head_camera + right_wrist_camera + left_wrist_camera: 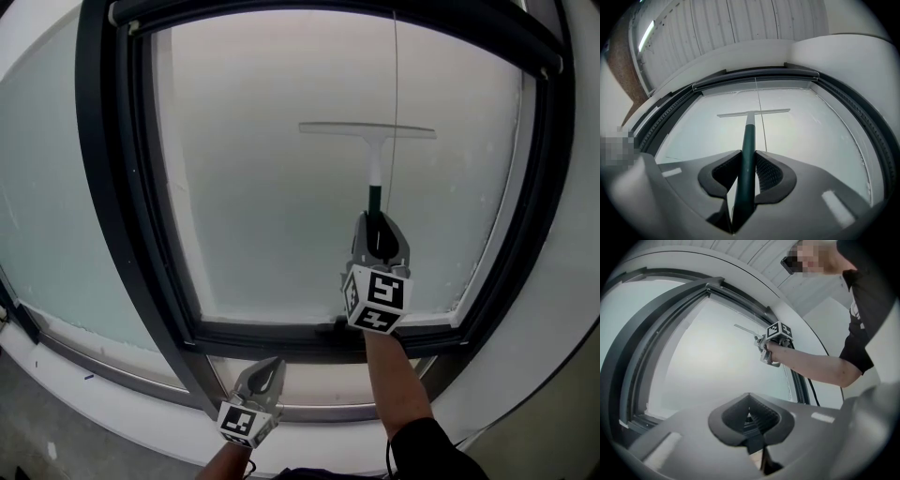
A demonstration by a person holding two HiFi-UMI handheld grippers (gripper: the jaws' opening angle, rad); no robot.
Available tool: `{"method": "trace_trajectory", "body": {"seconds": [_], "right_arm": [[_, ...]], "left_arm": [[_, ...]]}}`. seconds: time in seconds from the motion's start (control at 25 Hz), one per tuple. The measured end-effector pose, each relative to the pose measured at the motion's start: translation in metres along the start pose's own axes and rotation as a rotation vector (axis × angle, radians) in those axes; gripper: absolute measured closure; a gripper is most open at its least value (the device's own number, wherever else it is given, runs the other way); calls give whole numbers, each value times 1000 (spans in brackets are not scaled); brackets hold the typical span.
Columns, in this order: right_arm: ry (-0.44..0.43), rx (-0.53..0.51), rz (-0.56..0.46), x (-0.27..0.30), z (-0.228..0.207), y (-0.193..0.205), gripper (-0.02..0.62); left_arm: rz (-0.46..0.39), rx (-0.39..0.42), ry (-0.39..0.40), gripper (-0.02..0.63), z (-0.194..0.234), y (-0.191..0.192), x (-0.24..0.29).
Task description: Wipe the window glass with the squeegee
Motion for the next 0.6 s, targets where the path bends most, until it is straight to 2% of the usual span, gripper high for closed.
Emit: {"method": "trace_trajectory", "body": {"seconds": [0.12, 0.6], "right_arm": [[19, -8, 15, -3, 1, 5, 500], [74, -22, 57, -37, 3, 27, 500]], "left_arm": [[-3, 12, 1, 606, 5, -2, -4], [10, -25, 60, 606, 4, 4, -22]]}}
Point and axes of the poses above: the fingertips, and each gripper's own axes: x forward along the fingers, z to its left, y out of its underside, the point moved 8 cm from there along -x, backward along the fingers, and after that the axes turned 10 degrees about x, right-handed, at the moved point
